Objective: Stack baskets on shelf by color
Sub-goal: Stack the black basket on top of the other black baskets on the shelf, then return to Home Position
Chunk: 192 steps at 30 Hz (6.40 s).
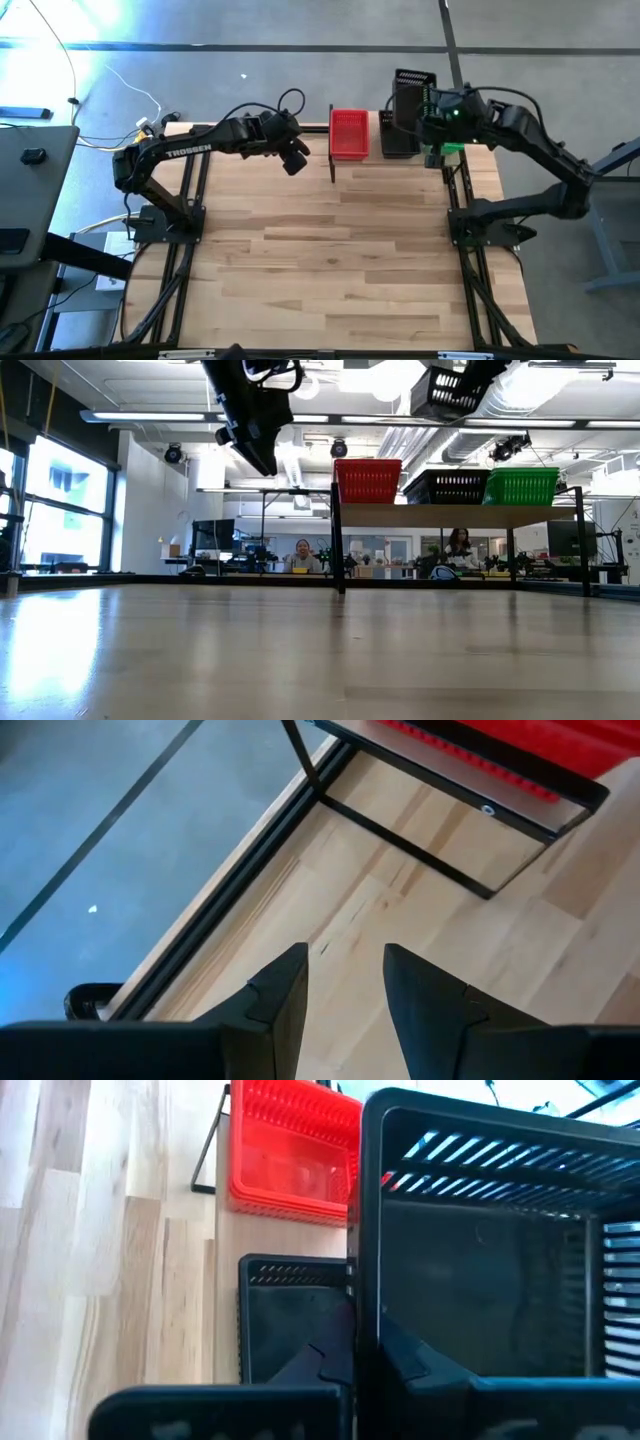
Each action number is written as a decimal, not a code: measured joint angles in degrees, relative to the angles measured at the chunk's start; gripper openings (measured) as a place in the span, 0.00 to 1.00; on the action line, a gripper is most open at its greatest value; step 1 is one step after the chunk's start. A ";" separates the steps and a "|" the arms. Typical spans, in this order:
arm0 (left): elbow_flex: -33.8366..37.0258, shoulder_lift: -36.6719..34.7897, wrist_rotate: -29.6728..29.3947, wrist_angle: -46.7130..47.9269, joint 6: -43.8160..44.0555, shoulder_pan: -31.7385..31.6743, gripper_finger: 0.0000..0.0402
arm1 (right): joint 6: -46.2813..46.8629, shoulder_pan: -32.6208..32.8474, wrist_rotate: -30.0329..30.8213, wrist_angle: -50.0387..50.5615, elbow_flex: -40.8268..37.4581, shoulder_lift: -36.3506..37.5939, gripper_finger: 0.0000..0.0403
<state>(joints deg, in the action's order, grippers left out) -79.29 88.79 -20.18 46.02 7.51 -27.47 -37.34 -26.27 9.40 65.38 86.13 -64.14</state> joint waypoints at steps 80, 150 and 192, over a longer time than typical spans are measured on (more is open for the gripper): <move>0.01 0.00 -0.37 0.15 -0.20 -1.88 0.30 | 2.81 -5.98 -2.57 -5.74 -13.90 -8.28 0.12; 0.01 0.00 -0.42 0.20 -1.73 -1.86 0.30 | 13.54 -4.82 -4.04 -6.40 -10.45 -5.14 0.29; 4.02 -6.23 7.16 1.55 2.84 0.55 0.30 | 24.47 -4.73 -4.10 -3.97 -1.55 -10.32 0.29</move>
<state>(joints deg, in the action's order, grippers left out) -75.27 82.57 -13.02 47.57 10.35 -26.92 -12.87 -31.01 5.30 61.41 84.58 -74.46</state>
